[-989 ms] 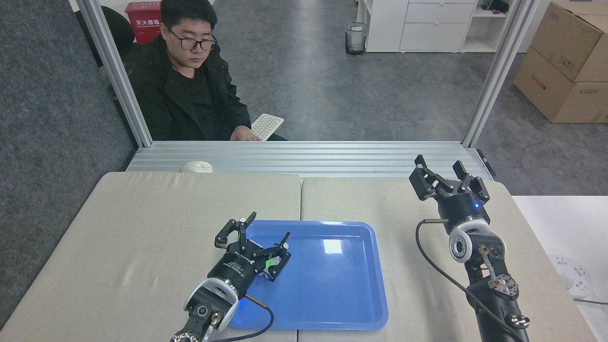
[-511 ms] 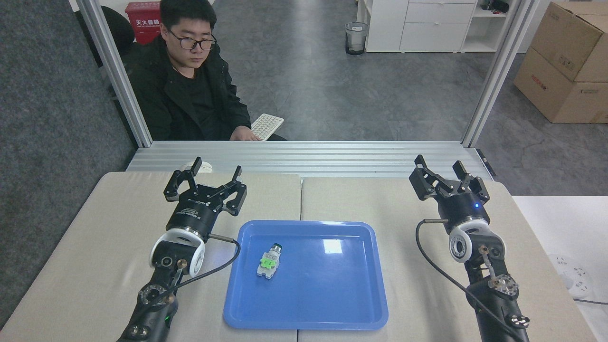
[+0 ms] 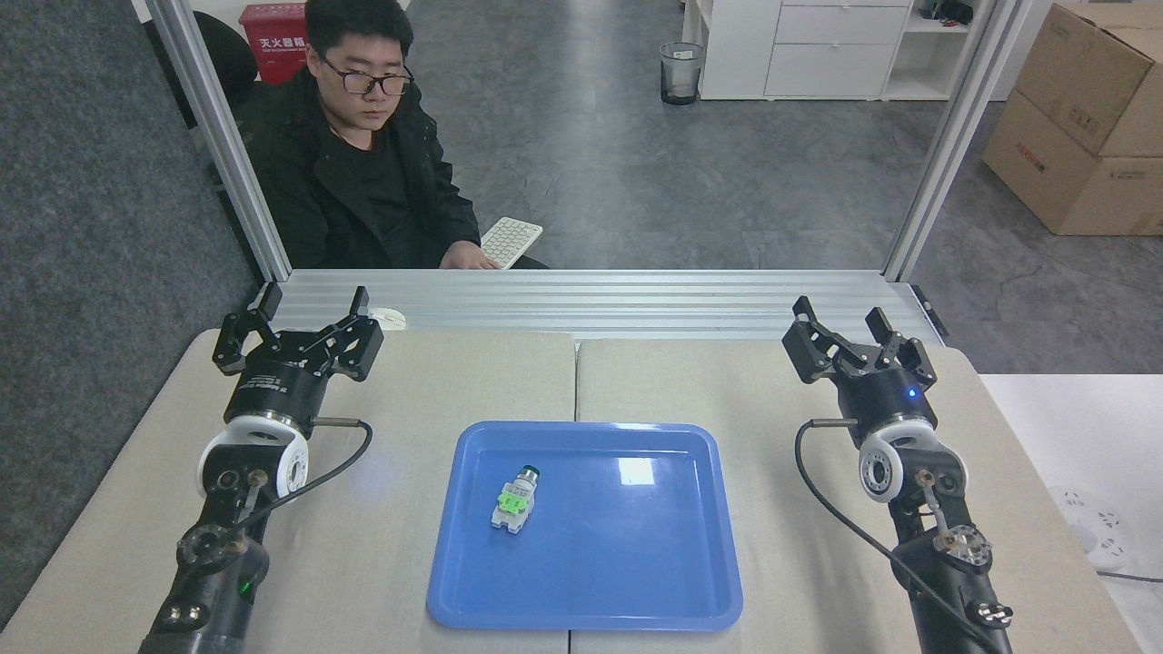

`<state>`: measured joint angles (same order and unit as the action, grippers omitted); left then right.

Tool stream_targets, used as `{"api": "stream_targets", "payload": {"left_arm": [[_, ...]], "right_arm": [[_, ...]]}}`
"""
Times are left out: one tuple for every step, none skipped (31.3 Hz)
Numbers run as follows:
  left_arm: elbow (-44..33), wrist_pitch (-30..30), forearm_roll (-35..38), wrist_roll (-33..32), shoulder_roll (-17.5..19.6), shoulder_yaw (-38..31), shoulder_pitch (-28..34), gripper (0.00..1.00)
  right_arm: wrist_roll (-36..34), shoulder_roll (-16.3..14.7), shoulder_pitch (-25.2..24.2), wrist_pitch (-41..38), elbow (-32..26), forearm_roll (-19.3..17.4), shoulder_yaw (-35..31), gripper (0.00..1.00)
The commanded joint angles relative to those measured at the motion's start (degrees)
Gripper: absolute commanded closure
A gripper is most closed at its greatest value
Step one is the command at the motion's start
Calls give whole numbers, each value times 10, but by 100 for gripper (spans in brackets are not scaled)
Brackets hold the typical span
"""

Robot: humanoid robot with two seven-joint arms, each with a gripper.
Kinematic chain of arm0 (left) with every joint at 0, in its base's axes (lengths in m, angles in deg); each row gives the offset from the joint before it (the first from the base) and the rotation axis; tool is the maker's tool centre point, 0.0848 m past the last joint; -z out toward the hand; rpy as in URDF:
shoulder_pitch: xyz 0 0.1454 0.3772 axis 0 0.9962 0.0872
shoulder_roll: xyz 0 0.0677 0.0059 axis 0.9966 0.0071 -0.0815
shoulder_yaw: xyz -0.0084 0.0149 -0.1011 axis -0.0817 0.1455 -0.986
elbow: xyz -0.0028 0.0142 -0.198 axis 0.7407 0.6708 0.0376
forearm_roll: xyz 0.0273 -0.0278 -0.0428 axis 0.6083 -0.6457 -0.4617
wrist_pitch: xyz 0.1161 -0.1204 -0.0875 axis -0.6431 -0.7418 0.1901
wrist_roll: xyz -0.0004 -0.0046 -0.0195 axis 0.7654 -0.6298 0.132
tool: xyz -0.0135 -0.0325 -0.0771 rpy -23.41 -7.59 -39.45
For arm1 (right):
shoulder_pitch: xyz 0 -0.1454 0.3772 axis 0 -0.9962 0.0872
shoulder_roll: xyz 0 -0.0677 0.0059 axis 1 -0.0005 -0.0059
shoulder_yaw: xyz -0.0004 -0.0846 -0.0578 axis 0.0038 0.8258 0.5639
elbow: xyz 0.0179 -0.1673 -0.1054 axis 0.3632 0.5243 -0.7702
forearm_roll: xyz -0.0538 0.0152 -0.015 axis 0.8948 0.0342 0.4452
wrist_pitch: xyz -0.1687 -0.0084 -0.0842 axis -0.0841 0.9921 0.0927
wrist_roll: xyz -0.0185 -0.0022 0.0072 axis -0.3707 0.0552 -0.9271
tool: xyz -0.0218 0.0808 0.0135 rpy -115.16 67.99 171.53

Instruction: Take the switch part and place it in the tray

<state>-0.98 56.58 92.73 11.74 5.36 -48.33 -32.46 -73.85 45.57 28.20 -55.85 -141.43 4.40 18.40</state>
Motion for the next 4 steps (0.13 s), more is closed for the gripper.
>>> {"api": "stream_targets", "payload": {"left_arm": [[8, 1, -11, 0, 43, -40, -5, 5], [8, 1, -11, 0, 43, -40, -4, 5], [8, 1, -11, 0, 43, -39, -4, 5], [8, 1, -11, 0, 43, -39, -4, 5]], "right_arm": [[0, 1, 0, 0, 0, 0, 0, 0], [0, 1, 0, 0, 0, 0, 0, 0], [0, 1, 0, 0, 0, 0, 0, 0], [0, 1, 0, -1, 0, 0, 0, 0]]}}
